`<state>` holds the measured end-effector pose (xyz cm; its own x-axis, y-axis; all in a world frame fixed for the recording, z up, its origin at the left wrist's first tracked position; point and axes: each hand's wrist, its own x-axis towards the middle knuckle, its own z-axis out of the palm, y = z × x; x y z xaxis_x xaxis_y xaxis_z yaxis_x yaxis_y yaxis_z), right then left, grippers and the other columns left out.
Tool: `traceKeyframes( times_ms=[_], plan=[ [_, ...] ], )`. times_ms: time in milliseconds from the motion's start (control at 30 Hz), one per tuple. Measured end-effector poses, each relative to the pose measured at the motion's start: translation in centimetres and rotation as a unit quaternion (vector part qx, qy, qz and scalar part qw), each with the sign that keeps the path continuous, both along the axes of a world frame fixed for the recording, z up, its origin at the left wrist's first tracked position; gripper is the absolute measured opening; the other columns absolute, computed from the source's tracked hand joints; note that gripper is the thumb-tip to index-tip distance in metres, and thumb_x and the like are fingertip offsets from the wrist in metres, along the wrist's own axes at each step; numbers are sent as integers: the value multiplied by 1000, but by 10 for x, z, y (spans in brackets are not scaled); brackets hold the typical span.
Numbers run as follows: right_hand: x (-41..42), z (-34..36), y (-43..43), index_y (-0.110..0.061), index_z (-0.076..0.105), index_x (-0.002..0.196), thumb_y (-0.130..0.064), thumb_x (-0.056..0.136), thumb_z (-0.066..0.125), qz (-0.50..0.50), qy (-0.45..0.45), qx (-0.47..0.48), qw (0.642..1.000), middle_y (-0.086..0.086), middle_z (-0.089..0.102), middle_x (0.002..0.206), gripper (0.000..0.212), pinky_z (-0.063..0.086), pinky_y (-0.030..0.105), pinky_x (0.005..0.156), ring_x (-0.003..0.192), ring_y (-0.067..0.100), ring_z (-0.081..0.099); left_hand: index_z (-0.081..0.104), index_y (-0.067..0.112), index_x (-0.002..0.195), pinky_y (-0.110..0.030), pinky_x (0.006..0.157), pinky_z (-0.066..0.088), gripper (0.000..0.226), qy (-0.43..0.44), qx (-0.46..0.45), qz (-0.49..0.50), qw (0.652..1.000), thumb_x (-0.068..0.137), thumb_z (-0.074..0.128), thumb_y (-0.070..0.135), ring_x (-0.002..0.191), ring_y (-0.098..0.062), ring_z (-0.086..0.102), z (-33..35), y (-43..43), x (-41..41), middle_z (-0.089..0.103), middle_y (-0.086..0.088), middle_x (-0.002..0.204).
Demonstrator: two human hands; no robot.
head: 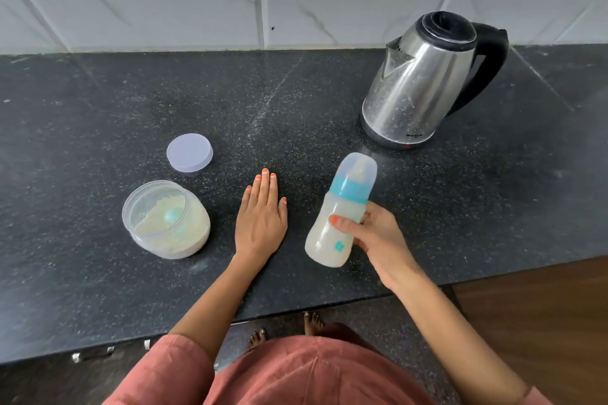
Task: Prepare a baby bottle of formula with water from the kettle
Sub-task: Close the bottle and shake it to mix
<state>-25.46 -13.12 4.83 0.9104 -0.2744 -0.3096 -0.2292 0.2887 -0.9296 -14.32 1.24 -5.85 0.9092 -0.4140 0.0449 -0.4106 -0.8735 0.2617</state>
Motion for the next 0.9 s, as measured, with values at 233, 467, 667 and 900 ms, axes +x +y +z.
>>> traceKeyframes(
  times_ms=[233, 467, 667, 900],
  plan=[
    [10, 2, -3, -17, 63, 93, -20, 67, 66, -83, -25, 90, 992, -4, 72, 86, 26, 55, 27, 76, 84, 9, 67, 7, 8, 147, -30, 116, -3, 53, -1, 0, 1, 1000, 101, 19, 31, 145, -19, 3, 1, -1, -1, 4, -8, 157],
    [13, 7, -12, -16, 65, 91, -21, 63, 68, -105, -49, 99, 988, -6, 73, 83, 29, 56, 23, 68, 81, 7, 68, 6, 8, 148, -30, 116, -3, 53, -2, 0, 0, 1000, 101, 18, 31, 145, -19, 2, 1, -1, -1, 4, -8, 157],
    [6, 0, 2, -18, 66, 91, -24, 57, 72, -16, -5, 41, 999, -5, 74, 82, 34, 57, 26, 73, 82, 10, 68, 7, 8, 148, -30, 116, -2, 53, -1, -2, -1, 1000, 101, 19, 30, 145, -19, 3, 2, 0, -1, 5, -8, 157],
    [17, 3, -13, -16, 63, 96, -19, 73, 64, -153, -45, 176, 971, -4, 73, 88, 23, 57, 25, 72, 83, 7, 68, 7, 8, 148, -30, 116, -3, 53, 2, -5, 0, 1000, 101, 19, 30, 145, -19, 3, 2, -1, -1, 4, -8, 157]
  ],
)
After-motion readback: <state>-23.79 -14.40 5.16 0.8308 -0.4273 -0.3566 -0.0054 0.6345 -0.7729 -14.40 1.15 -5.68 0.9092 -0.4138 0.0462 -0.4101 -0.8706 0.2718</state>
